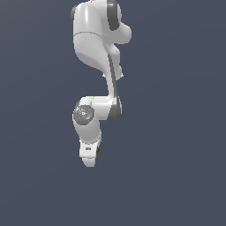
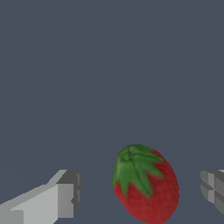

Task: Pick up the object and move it to a goal position.

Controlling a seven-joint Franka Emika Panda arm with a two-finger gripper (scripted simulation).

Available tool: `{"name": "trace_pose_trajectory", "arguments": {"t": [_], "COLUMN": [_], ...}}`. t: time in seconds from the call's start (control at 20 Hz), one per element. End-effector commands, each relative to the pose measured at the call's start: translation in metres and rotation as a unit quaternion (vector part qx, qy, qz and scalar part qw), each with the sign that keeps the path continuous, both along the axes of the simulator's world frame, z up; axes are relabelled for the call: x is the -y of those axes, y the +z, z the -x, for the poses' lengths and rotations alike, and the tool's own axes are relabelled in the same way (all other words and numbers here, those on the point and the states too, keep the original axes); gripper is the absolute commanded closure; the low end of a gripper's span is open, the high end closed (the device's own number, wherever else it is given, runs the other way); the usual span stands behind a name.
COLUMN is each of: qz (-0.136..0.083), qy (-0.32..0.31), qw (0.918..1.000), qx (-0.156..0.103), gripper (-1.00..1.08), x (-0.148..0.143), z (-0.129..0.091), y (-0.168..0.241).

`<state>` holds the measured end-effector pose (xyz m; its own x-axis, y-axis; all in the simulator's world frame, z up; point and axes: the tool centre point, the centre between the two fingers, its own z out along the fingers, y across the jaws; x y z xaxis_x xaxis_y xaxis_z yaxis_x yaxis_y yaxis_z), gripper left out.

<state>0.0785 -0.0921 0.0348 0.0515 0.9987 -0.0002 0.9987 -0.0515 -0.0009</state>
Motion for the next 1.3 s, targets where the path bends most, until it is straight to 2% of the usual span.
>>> {"name": "trace_pose_trajectory", "arguments": {"t": [0.0, 0.25, 0.3, 0.9, 1.25], "qz": [0.0, 0.0, 0.0, 0.0, 0.0], "qy": [0.0, 0.0, 0.0, 0.0, 0.0], "qw": [1.0, 1.0, 1.0, 1.0, 1.0], "qx": [0.0, 0.0, 0.0, 0.0, 0.0], "gripper": [-0.92, -0.92, 1.08, 1.08, 1.08], "x": [0.0, 0.0, 0.0, 0.0, -0.01], "z": [0.0, -0.001, -0.001, -0.001, 0.002], "y": [-0.01, -0.012, -0.012, -0.011, 0.008]}}
